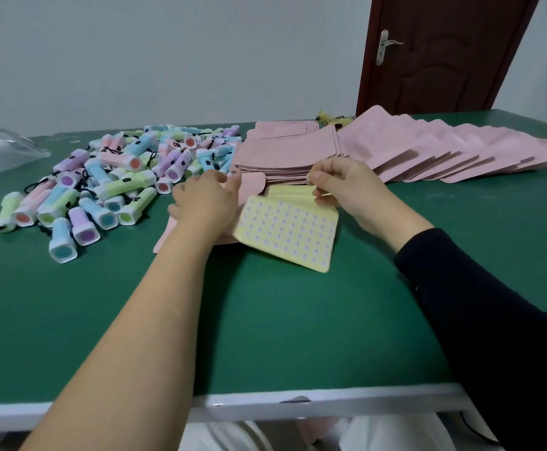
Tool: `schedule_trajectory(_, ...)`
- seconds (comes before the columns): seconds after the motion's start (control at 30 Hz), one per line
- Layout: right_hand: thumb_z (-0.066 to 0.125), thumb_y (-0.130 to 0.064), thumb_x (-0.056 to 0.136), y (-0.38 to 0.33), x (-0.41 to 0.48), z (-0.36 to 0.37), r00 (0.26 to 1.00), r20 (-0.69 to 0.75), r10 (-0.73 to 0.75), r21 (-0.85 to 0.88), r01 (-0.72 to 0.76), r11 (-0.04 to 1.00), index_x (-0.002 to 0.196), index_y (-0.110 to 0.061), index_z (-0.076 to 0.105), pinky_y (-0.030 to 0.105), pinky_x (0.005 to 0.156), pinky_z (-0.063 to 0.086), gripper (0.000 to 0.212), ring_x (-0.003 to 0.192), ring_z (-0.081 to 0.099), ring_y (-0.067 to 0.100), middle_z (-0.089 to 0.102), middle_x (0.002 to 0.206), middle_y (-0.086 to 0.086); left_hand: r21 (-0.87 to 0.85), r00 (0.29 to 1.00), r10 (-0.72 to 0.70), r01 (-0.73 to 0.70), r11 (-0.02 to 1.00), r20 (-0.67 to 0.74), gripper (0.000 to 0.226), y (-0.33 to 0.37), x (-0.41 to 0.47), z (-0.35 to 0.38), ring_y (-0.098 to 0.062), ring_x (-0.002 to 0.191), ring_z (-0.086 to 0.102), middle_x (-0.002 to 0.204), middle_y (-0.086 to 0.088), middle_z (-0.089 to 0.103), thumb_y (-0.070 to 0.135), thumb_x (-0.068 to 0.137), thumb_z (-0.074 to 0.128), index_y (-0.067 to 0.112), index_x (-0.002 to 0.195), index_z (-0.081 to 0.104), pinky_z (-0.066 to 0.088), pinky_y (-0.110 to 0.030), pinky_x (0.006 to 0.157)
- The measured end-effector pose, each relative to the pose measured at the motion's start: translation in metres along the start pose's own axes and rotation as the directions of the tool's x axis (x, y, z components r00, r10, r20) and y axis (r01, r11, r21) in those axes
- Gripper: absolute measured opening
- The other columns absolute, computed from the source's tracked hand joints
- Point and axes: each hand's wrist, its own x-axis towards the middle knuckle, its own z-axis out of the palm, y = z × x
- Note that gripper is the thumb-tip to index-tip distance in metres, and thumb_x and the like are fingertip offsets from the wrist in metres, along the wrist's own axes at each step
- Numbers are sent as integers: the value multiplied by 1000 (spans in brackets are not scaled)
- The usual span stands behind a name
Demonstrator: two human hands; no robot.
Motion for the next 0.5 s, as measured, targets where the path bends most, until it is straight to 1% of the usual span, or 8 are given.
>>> schedule_trajectory(0.1,55,-14,98,3,0,5,1000,12,9,-81,-8,997,86,-22,60,20,68,55,15,72,63,4,66,88,-6,34,991,-84,80,996,106,67,-13,8,-5,-36,144,19,154,-14,32,60,93,49,25,148,35,23,-53,114)
schedule_trajectory(0.17,53,-15,99,3,-1,7,999,37,-1,-145,7,989,88,-22,57,15,61,52,14,70,66,1,68,91,-6,50,984,-109,103,993,140,77,-18,12,-6,-36,144,22,156,-14,29,58,89,59,22,151,29,23,-53,115)
schedule_trajectory(0.2,53,-15,99,4,-1,8,998,65,5,-183,7,983,88,-22,56,14,61,52,13,70,67,1,69,93,-6,54,983,-119,112,992,139,82,-20,13,-6,-36,143,25,156,-14,30,57,87,63,22,152,27,26,-52,115)
schedule_trajectory(0.27,52,-16,99,5,-2,10,989,138,46,-268,-8,963,88,-22,55,21,74,55,13,75,70,4,71,95,-5,39,986,-132,129,991,102,88,-23,14,-8,-37,140,30,153,-15,33,55,82,70,23,152,26,30,-50,112)
schedule_trajectory(0.3,52,-16,99,6,-3,10,985,162,64,-313,-11,950,88,-21,55,25,79,54,13,78,71,6,71,95,-5,12,987,-143,143,990,74,90,-24,14,-10,-37,139,32,152,-16,35,53,80,73,24,151,27,32,-50,111)
schedule_trajectory(0.33,52,-17,99,7,-3,9,983,171,74,-354,-9,935,88,-21,55,25,80,54,13,80,71,6,71,95,-4,-32,986,-160,162,986,53,93,-27,14,-13,-37,138,33,150,-17,36,51,77,76,24,151,26,34,-49,110)
schedule_trajectory(0.4,52,-18,99,7,-3,4,985,150,87,-419,-16,908,88,-22,55,22,75,52,13,77,70,4,72,93,-5,-157,987,-163,162,974,5,95,-31,13,-19,-35,138,34,150,-15,36,44,75,80,24,151,26,35,-48,109)
schedule_trajectory(0.5,51,-18,99,6,-2,-6,988,106,112,-486,-47,873,87,-23,55,23,73,50,14,71,68,4,71,90,-7,-395,990,-126,89,914,-68,84,-32,11,-26,-27,137,39,152,-3,39,43,82,74,18,149,30,35,-41,112)
